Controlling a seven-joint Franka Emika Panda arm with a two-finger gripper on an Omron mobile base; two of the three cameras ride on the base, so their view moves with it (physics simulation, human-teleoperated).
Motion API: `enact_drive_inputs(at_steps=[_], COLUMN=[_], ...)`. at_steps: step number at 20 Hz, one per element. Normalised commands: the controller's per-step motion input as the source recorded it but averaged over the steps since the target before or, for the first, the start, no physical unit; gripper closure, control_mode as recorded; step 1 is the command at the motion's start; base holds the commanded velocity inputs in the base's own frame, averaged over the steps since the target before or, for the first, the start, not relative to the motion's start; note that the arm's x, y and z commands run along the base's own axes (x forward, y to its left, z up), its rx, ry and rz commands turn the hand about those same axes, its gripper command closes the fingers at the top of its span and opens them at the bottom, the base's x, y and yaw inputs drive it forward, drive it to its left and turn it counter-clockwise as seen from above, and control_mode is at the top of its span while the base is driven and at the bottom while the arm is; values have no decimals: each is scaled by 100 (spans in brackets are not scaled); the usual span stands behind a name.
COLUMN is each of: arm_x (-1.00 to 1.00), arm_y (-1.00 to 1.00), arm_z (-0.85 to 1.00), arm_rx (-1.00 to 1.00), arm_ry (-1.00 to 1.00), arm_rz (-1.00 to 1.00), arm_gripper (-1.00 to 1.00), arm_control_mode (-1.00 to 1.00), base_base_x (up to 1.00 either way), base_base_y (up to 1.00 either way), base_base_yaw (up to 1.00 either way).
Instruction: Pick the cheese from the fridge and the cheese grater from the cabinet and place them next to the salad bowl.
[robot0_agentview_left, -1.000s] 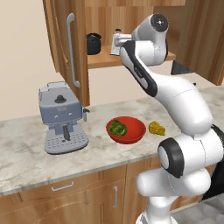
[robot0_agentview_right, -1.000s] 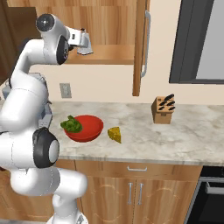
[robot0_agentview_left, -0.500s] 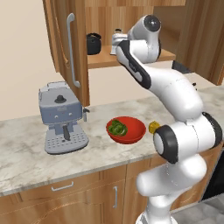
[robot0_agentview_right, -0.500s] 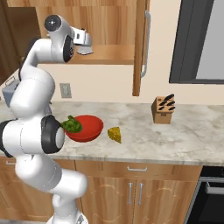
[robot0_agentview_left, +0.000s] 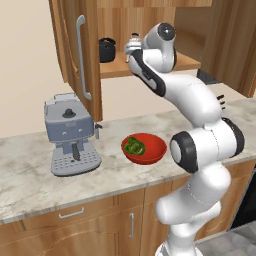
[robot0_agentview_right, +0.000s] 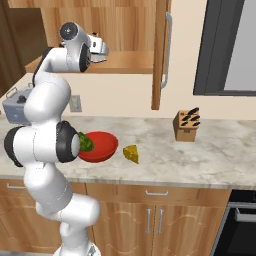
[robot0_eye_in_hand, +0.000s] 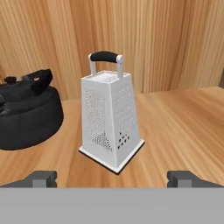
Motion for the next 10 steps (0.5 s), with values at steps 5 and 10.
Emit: enact_drive_inputs(at_steps=[5,10], arm_x=[41,20], arm_y=[7,22], arm_z=[0,0], arm_rx=[0,0], arm_ry=[0,0], arm_rz=[-1,-2], arm_gripper=[-100,-100], arm_control_mode=[-100,-100], base_base_x=[0,0], base_base_y=[0,0], base_base_yaw=[0,0])
